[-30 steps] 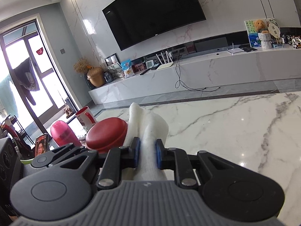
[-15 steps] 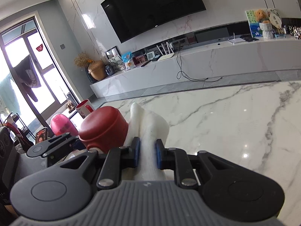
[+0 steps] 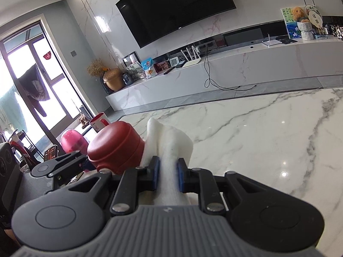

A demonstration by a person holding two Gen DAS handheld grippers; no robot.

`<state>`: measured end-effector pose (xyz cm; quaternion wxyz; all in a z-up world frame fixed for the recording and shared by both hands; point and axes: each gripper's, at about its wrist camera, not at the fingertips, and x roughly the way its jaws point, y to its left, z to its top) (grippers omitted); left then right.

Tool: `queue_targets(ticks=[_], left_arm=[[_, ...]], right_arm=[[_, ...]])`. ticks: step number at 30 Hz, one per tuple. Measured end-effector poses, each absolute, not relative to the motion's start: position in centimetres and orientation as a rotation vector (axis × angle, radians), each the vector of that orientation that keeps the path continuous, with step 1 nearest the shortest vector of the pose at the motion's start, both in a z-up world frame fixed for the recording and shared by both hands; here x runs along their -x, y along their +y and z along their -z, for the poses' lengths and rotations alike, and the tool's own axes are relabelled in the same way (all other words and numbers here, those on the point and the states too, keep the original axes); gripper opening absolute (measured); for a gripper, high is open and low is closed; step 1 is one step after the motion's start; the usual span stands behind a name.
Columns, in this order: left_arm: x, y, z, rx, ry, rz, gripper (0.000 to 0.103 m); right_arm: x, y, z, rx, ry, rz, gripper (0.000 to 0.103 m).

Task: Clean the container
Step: 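Wipe the thermos side with the towel in the right tool while the left tool holds it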

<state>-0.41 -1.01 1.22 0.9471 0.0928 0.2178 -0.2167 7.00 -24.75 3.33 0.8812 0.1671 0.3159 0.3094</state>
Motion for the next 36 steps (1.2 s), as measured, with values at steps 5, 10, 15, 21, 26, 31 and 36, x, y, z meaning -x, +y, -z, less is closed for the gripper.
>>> queue_targets(ticks=[5,10,15,21,26,31,36], left_arm=[[0.5,-1.0,-1.1,-0.202,0.448,0.436,0.064],[0.4,-1.1,-0.9,-0.227,0.461,0.419,0.065],[0.4,-1.1,-0.8,-0.233,0.466,0.417,0.065],[0.7,-0.8,-0.9,-0.223,0.486,0.432,0.058],[0.5,-0.7,-0.7,-0.223,0.48,0.436,0.056],[0.4,-0.6,-0.6,-0.226,0.478,0.441,0.056],[0.4,-0.5,-0.5,-0.226,0.476,0.443,0.056]], right_arm=[[-6.9,-24.6,-3.4,-0.346,0.657,-0.642,0.02],[-6.9,-24.7,-3.3,-0.352,0.657,-0.633,0.02],[-6.9,-24.8,-3.2,-0.357,0.658,-0.627,0.02],[-6.9,-25.3,-3.6,-0.418,0.624,-0.642,0.02],[-7.0,-24.9,-3.1,-0.414,0.64,-0.645,0.02],[-7.5,-24.3,-1.6,-0.393,0.703,-0.625,0.02],[-8.2,-23.4,0.6,-0.364,0.791,-0.592,0.02]])
